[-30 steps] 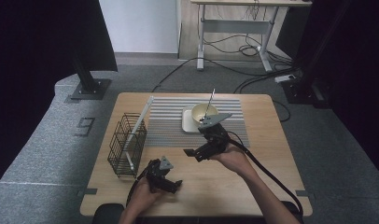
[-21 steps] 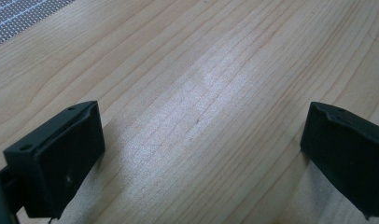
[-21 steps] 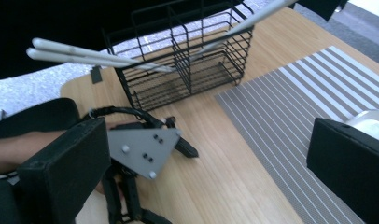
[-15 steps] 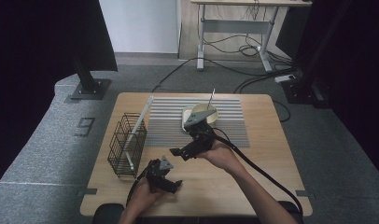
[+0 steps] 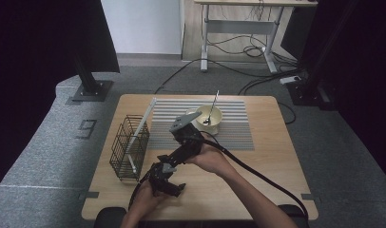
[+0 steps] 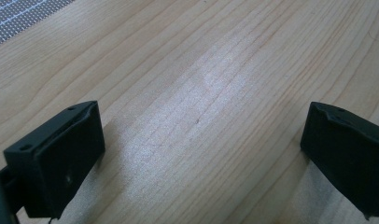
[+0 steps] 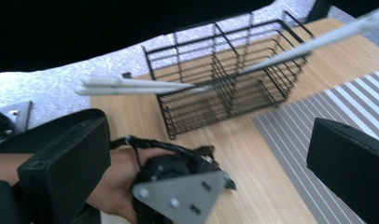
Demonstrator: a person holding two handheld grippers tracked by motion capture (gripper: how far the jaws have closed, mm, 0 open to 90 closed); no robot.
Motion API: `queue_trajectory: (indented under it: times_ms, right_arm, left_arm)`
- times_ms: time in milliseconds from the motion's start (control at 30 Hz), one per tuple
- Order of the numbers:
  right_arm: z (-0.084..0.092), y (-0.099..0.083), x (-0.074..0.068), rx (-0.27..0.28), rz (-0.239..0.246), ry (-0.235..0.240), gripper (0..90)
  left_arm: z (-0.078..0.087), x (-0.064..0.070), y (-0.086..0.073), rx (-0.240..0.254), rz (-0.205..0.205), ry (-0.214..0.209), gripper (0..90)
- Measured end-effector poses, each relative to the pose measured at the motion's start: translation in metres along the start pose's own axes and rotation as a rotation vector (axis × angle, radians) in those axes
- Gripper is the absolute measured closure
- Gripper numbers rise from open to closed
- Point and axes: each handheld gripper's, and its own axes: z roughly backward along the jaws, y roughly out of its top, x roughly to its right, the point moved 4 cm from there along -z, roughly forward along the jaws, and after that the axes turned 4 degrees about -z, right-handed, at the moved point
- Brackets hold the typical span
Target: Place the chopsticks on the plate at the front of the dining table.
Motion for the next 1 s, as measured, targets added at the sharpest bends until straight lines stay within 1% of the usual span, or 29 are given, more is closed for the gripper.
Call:
queue_trajectory:
  times_ms: [67, 133, 200, 300, 333, 400, 500, 600, 767, 1000]
  right_arm:
    - [-0.004, 0.003, -0.005, -0.006, 0.001, 0.015, 0.0]
    - [-0.008, 0.006, -0.009, -0.012, 0.014, 0.019, 0.0]
    - [-0.013, 0.008, -0.014, -0.016, 0.019, 0.038, 0.0]
    - [-0.019, 0.011, -0.02, -0.029, 0.029, 0.044, 0.0]
    - [-0.022, 0.012, -0.022, -0.027, 0.032, 0.054, 0.0]
    - [-0.026, 0.014, -0.026, -0.034, 0.031, 0.067, 0.0]
    - [-0.033, 0.015, -0.031, -0.049, 0.041, 0.073, 0.0]
    - [-0.041, 0.016, -0.037, -0.053, 0.045, 0.092, 0.0]
    - [-0.053, 0.015, -0.043, -0.074, 0.05, 0.097, 0.0]
    - [-0.067, 0.011, -0.045, -0.103, 0.054, 0.098, 0.0]
  left_arm:
    - [0.0, 0.0, 0.0, 0.0, 0.0, 0.0, 0.0]
    - [0.0, 0.0, 0.0, 0.002, 0.002, 0.002, 0.0]
    - [0.0, 0.0, 0.0, 0.001, 0.001, 0.0, 0.0]
    - [0.0, 0.0, 0.0, 0.002, 0.002, 0.001, 0.0]
    - [0.0, 0.0, 0.0, 0.002, 0.002, 0.001, 0.0]
    - [0.0, 0.0, 0.0, 0.001, 0.002, 0.002, 0.0]
    - [0.0, 0.0, 0.0, 0.001, 0.003, 0.002, 0.0]
    - [0.0, 0.0, 0.0, 0.002, 0.003, 0.002, 0.0]
    - [0.0, 0.0, 0.0, 0.001, 0.002, 0.001, 0.0]
    - [0.0, 0.0, 0.0, 0.001, 0.002, 0.003, 0.0]
